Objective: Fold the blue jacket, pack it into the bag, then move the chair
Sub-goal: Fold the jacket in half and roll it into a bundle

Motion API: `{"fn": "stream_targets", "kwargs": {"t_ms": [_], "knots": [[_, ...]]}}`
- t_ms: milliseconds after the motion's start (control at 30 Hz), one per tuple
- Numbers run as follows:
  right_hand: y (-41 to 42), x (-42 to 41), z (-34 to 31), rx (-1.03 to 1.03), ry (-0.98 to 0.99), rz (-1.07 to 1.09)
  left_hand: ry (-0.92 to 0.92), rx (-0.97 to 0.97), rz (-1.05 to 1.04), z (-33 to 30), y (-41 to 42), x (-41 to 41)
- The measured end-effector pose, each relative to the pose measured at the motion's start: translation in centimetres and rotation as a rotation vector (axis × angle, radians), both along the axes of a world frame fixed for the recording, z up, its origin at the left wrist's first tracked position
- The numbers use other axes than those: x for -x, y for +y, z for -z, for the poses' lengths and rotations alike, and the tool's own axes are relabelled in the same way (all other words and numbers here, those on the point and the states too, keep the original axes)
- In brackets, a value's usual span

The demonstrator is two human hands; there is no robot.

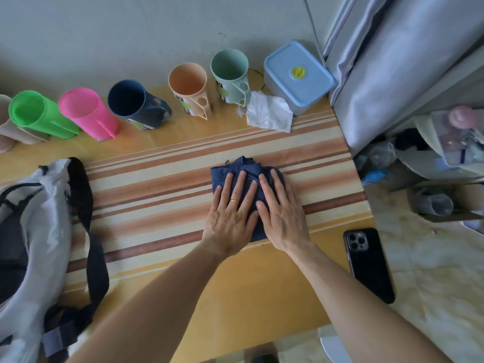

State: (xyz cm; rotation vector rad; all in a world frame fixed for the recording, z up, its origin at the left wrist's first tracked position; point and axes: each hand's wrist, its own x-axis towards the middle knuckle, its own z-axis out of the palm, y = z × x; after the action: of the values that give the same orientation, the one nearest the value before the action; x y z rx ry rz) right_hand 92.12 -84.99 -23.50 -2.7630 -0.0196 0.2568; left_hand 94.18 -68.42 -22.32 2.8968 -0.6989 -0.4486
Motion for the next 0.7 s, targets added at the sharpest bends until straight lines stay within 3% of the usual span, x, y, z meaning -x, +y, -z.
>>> {"fn": "stream_targets", "kwargs": {"t_ms": [333, 567, 633, 700], "knots": [[0.4, 0.0, 1.6, -0.047, -0.093, 0.068, -0.063, 0.021, -0.022, 1.8, -0.4, 0.0], [0.5, -0.3, 1.1, -0.043, -0.035, 0.061, -0.031, 0.064, -0.04, 0.9, -0.4, 0.2], [0.4, -0.3, 0.4, -0.091, -0.028, 0.053, 0.039, 0.18, -0.24, -0.9, -0.6, 0.6], [0.4, 0.0, -0.1, -0.176, -0.052, 0.109, 0.125, 0.337, -0.615, -2.4, -1.1, 1.4]]}}
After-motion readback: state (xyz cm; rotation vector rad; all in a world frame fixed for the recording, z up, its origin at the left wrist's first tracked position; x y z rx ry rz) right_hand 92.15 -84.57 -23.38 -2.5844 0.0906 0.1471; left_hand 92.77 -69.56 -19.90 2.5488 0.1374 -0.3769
